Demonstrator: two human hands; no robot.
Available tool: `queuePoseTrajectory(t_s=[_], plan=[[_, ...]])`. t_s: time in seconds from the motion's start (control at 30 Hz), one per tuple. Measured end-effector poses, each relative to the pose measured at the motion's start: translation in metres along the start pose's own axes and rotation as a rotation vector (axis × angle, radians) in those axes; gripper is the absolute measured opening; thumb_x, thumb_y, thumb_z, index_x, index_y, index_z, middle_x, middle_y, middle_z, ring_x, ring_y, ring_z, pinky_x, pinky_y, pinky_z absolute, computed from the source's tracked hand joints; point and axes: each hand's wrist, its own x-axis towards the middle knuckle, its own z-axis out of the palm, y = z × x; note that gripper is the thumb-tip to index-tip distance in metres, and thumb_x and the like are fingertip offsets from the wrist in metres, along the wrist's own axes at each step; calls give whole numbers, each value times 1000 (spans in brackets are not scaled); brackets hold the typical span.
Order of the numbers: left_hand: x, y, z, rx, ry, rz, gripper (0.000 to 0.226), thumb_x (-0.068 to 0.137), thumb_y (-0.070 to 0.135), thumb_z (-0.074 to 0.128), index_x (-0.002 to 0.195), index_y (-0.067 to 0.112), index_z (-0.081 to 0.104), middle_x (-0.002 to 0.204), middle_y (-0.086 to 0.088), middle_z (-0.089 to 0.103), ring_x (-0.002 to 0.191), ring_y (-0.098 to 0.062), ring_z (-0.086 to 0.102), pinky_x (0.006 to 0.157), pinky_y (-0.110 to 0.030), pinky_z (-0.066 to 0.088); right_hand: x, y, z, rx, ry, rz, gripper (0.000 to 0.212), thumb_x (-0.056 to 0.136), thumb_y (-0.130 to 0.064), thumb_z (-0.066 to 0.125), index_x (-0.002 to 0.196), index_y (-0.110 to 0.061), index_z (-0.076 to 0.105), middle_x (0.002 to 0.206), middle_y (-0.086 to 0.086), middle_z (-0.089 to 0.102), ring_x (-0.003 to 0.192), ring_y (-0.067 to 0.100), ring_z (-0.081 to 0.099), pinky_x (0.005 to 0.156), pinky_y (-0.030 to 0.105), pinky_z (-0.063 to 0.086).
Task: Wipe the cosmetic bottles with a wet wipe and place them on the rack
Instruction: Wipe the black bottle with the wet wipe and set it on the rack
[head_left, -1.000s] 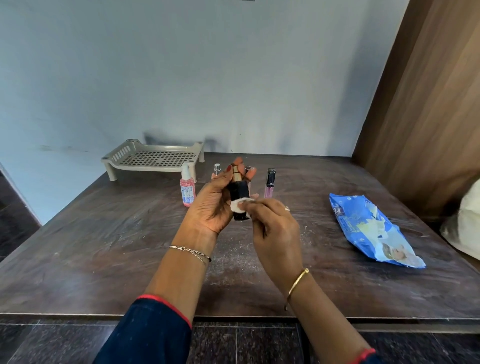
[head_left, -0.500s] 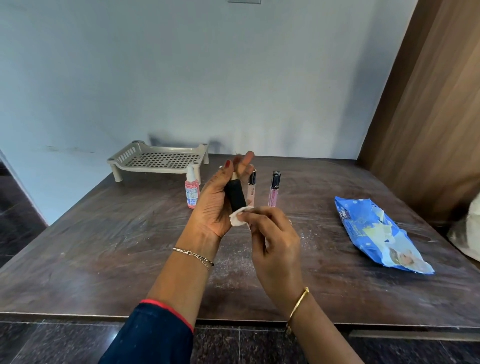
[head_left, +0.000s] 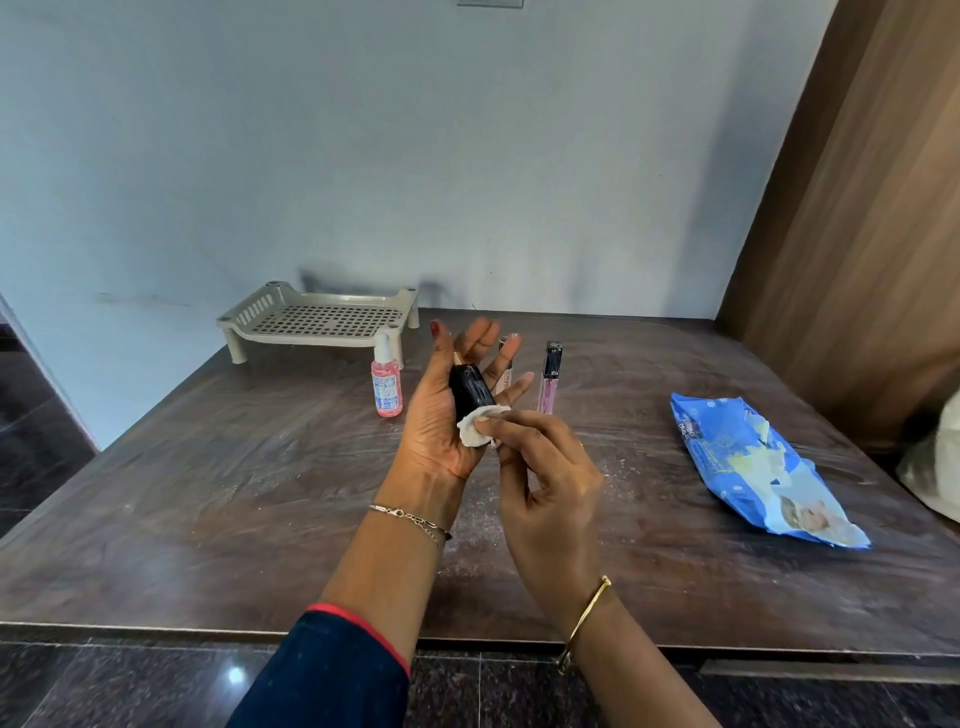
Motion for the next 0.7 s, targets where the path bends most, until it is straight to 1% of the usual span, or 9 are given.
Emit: queuePoseTrajectory(t_s=[0.07,0.23,0.3,0.4,0.47,0.5,0.57,0.63,0.7], plan=[[3,-1,-3,17,12,-17,39,97,43,43,103,12,65,107,-1,71,119,-27,58,94,-52,47,-1,0,0,-18,-8,-12,25,81,10,65,99,-7,72,102,0,66,97,10,64,78,31,55],[5,0,-7,104,-34,-47,41,98,46,38,109,17,65,122,4,66,120,-17,58,102,-54,38,2,0,2,-13,-14,24,29,80,12,65,98,-10,72,101,0,67,97,9,64,81,28,55],[5,0,-8,106,-54,-49,41,98,47,37,112,19,64,123,7,65,118,-13,59,104,-53,36,7,-8,1,179,36,273,29,81,11,66,92,-15,72,95,-4,70,91,8,66,79,26,55],[5,-2,-10,-35,-68,-53,43,98,42,39,105,13,69,117,0,69,106,-15,66,97,-47,47,21,-15,-1,719,169,803,23,82,7,64,85,-15,70,85,-5,73,85,8,68,72,20,55],[5,-3,-11,-119,-92,-57,46,98,40,40,99,9,74,114,-5,70,103,-16,67,91,-43,53,28,-10,-4,908,248,921,18,82,5,62,87,-11,68,84,-3,73,83,9,69,67,18,55],[4,-3,-11,-115,-105,-61,47,98,40,39,99,10,75,116,-5,69,106,-16,66,92,-44,50,33,-8,-7,892,250,915,17,83,4,62,88,-11,67,84,-3,73,82,8,68,67,18,55],[3,-2,-12,-62,-114,-68,48,99,42,37,103,13,75,119,-2,68,112,-14,63,91,-45,46,42,-2,-11,604,156,764,23,86,3,61,89,-19,69,86,-7,71,82,3,66,70,17,54],[4,-4,-13,-82,-122,-86,49,100,42,37,105,10,73,121,-5,67,112,-17,63,92,-44,49,53,4,-10,213,-33,464,33,87,4,60,91,-27,69,95,-10,67,86,-1,62,73,16,51],[4,-7,-12,-152,-116,-112,49,100,40,39,105,5,72,120,-9,66,108,-22,65,89,-41,55,62,8,-4,-21,-213,187,37,85,8,55,96,-23,73,102,-6,64,92,1,59,78,20,51]])
